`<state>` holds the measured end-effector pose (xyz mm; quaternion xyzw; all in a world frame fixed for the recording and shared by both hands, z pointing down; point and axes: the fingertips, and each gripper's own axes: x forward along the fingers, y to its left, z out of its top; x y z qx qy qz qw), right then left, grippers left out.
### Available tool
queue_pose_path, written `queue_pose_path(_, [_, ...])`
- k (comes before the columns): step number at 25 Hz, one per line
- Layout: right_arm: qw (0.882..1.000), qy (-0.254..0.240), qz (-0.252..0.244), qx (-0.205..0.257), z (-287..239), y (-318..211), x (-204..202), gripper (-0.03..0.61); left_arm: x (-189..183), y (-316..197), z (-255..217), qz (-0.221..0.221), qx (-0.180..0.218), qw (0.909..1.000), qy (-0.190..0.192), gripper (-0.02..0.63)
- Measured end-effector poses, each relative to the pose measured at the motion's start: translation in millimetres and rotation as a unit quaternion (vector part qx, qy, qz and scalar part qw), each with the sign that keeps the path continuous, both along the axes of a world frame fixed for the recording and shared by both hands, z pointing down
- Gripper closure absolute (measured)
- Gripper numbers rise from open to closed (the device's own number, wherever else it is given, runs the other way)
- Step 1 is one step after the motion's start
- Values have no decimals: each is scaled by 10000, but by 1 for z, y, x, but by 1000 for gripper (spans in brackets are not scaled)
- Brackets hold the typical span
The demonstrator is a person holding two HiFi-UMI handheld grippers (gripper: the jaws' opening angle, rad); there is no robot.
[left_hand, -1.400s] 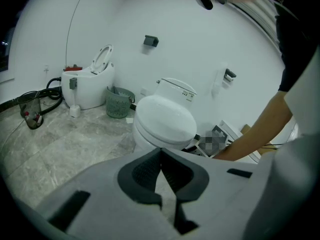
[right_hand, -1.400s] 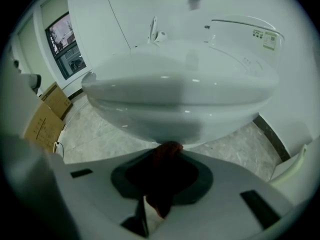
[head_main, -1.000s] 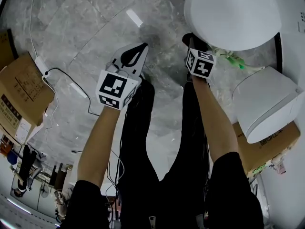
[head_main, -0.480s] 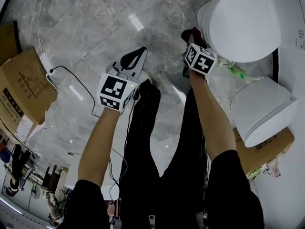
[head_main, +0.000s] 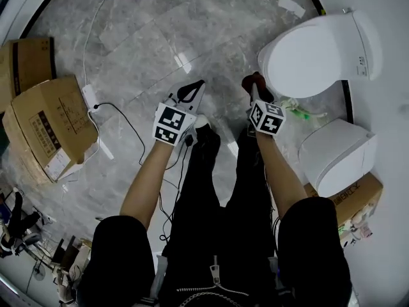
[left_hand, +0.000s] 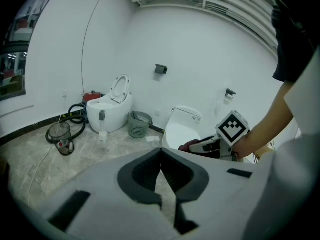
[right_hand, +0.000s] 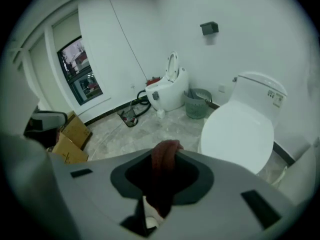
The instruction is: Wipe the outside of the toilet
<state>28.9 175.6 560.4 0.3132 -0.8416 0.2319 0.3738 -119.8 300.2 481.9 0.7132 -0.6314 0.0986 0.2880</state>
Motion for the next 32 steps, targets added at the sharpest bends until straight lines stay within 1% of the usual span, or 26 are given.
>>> queue_pose_path(5, [9984, -427, -204, 302, -108, -2, -19, 495, -15, -5, -80, 143, 129, 9997, -167, 609])
queue_pose_path(8, [9964, -647, -217, 510, -152, -21, -33, 495, -26, -31, -120, 206, 299, 9990, -258, 609])
queue_pose_path(10, [9950, -786, -116, 597, -171, -37, -40, 495, -31, -55, -142, 338, 398, 9980, -357, 609])
queue_pose_path(12, [9941, -898, 69, 600, -180, -51, -42, 495, -33, -77, -159, 504, 459, 9966, -455, 609])
queue_pose_path(15, [9922, -993, 483, 584, -182, -72, -43, 495, -42, -107, -179, 738, 552, 9945, -503, 609])
queue_pose_path(18, [9880, -1005, 958, 682, -183, -108, -60, 495, -68, -153, -196, 1156, 612, 9897, -576, 609])
queue_pose_path(21, [9855, -918, 1252, 684, -187, -136, -72, 495, -91, -195, -207, 1529, 580, 9844, -654, 609])
queue_pose_path(24, [9824, -860, 1568, 541, -189, -158, -73, 495, -105, -236, -215, 1726, 575, 9810, -674, 609])
queue_pose_path(27, [9755, -926, 1933, 489, -196, -186, -76, 495, -115, -284, -225, 1918, 636, 9769, -695, 609])
queue_pose_path(29, [9712, -910, 2148, 486, -198, -198, -78, 495, -117, -311, -232, 2134, 709, 9720, -686, 609])
queue_pose_path(32, [9629, -865, 2504, 512, -199, -218, -80, 495, -114, -353, -237, 2564, 804, 9610, -650, 609])
